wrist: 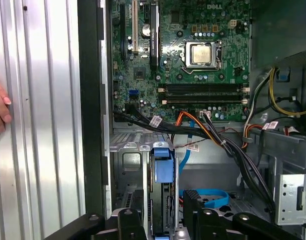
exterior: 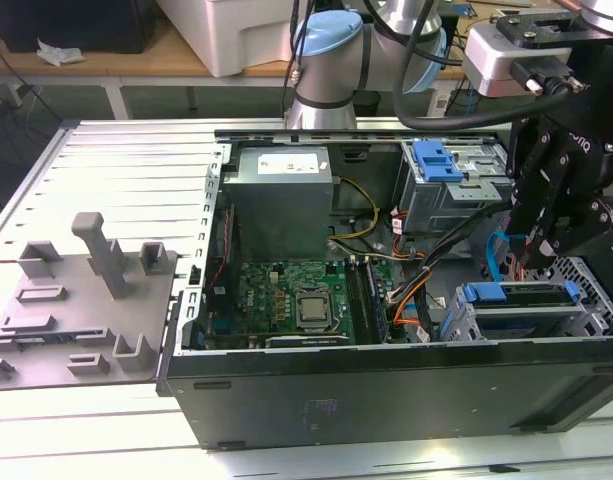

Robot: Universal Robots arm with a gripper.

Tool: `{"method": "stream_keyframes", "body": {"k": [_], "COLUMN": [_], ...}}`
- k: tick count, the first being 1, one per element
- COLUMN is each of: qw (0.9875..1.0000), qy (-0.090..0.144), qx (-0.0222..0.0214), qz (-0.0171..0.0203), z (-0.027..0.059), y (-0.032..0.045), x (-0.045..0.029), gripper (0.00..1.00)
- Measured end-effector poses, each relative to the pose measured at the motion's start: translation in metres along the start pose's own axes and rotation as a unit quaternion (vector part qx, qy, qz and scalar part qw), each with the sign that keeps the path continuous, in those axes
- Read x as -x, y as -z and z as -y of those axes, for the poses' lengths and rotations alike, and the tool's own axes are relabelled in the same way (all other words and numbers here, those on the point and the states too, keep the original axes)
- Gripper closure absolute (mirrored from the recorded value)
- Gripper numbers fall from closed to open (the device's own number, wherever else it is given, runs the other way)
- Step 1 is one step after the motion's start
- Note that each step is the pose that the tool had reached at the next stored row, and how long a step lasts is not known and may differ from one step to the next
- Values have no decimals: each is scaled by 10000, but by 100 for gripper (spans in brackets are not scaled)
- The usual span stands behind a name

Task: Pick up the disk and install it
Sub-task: 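Insert the disk into the insertion slot, then insert the first disk wire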

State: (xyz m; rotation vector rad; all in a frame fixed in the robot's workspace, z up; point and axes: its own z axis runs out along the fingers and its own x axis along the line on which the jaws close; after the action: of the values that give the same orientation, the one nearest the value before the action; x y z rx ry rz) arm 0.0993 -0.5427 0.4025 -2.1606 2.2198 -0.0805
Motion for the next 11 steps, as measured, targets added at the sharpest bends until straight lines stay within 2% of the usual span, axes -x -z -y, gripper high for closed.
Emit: {"method": "stream_keyframes", "body": {"k": [11], "qw": [10000], "qy": [0], "qx": [0], "qz": [0], "z": [0], "y": [-2], "x": [0], "gripper": [56]}}
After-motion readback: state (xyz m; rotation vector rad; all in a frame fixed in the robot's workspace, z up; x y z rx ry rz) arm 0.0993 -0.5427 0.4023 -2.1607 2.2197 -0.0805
